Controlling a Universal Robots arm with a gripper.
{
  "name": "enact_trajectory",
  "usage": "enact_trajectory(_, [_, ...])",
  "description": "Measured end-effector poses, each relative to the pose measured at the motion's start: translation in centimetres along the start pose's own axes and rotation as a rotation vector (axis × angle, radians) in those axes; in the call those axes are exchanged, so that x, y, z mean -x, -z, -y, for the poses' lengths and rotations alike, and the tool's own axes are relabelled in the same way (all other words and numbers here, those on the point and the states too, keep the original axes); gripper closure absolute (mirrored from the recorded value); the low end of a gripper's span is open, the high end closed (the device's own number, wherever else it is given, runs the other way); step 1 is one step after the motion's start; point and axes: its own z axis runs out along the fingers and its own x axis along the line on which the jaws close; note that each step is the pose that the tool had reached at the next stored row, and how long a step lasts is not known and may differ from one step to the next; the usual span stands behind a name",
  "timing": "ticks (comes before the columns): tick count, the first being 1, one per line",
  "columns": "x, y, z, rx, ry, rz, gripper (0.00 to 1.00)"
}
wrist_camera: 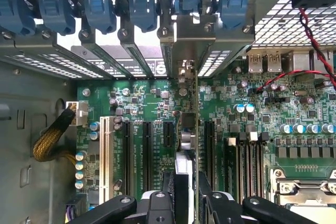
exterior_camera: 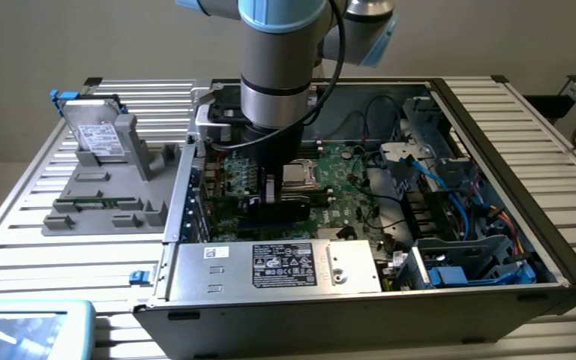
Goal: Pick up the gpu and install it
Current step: 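Insert the gpu into the slot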
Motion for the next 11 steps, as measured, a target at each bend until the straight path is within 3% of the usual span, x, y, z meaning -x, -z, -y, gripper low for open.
enact_trajectory(11, [-0.04, 0.00, 0.00, 0.0001, 0.001, -0.0001, 0.72])
